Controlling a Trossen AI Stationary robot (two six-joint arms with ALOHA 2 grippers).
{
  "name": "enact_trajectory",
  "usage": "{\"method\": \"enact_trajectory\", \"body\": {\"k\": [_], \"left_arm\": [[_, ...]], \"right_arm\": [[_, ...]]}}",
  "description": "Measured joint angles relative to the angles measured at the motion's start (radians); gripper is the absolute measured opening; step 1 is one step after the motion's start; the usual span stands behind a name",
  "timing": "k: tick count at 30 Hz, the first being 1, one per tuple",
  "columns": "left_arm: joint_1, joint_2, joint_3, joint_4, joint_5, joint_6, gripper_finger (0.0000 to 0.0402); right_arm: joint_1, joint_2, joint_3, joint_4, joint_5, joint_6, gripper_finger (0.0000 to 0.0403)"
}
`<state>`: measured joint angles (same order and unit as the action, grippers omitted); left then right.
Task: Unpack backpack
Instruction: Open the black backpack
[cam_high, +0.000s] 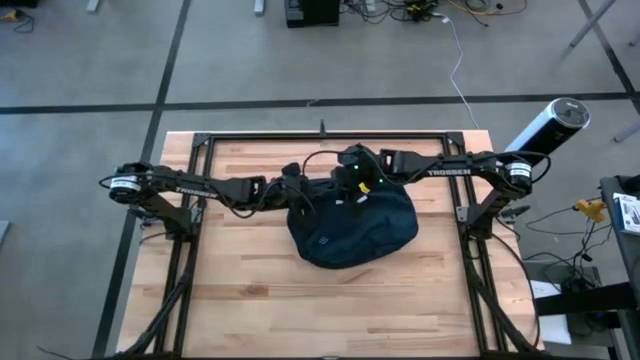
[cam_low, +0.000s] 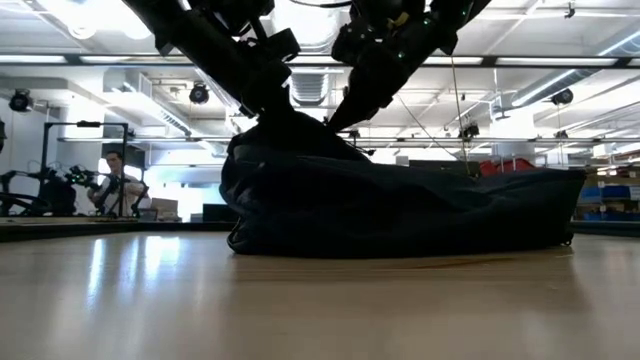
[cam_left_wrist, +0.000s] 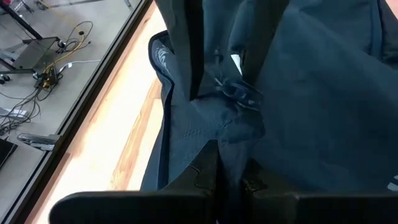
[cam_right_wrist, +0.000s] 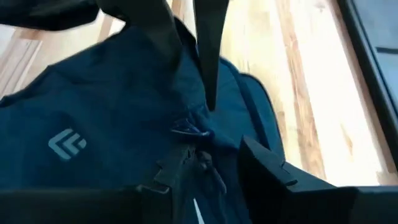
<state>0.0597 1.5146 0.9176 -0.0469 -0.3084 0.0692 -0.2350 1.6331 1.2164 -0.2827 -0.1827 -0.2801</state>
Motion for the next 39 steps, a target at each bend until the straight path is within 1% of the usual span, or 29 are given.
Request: {"method": "enact_trajectory", "body": {"k": [4, 12, 17, 20, 22, 25, 31, 33, 35, 37, 39], "left_arm": [[0.0, 0.0, 0.0, 0.003, 0.0, 0.0, 0.0], [0.001, 0.0, 0.0, 0.006, 0.001, 0.0, 0.0], [0.001, 0.0, 0.0, 0.007, 0.0, 0.0, 0.0], [0.001, 0.0, 0.0, 0.007, 0.0, 0.0, 0.0], [0.002, 0.0, 0.0, 0.007, 0.0, 0.002, 0.0], [0.002, 0.0, 0.0, 0.006, 0.0, 0.008, 0.0], [0.006, 0.0, 0.0, 0.001, 0.001, 0.008, 0.0], [0.008, -0.001, 0.0, 0.0, 0.001, 0.01, 0.0], [0.009, -0.001, 0.0, 0.001, 0.001, 0.016, 0.0], [0.01, -0.001, 0.0, 0.002, 0.001, 0.018, 0.0], [0.011, -0.001, 0.0, 0.003, 0.001, 0.019, 0.0]], "right_arm": [[0.003, 0.002, 0.0, 0.019, -0.001, -0.006, 0.0112], [0.015, 0.007, 0.0, -0.018, -0.006, -0.027, 0.0085], [0.015, 0.007, 0.0, -0.039, 0.07, -0.038, 0.0078], [0.015, 0.007, 0.0, -0.027, 0.078, -0.04, 0.008], [0.015, 0.007, 0.0, -0.026, 0.078, -0.028, 0.0077], [0.015, 0.002, 0.003, -0.034, 0.081, 0.012, 0.0058], [0.015, -0.06, 0.009, -0.141, 0.081, 0.085, 0.0034], [0.015, -0.064, 0.009, -0.199, 0.081, 0.114, 0.005], [0.015, -0.064, 0.005, -0.228, 0.082, 0.137, 0.0075], [0.017, -0.062, -0.003, -0.216, 0.09, 0.151, 0.0102], [0.017, -0.061, -0.019, -0.191, 0.122, 0.148, 0.0128]]}}
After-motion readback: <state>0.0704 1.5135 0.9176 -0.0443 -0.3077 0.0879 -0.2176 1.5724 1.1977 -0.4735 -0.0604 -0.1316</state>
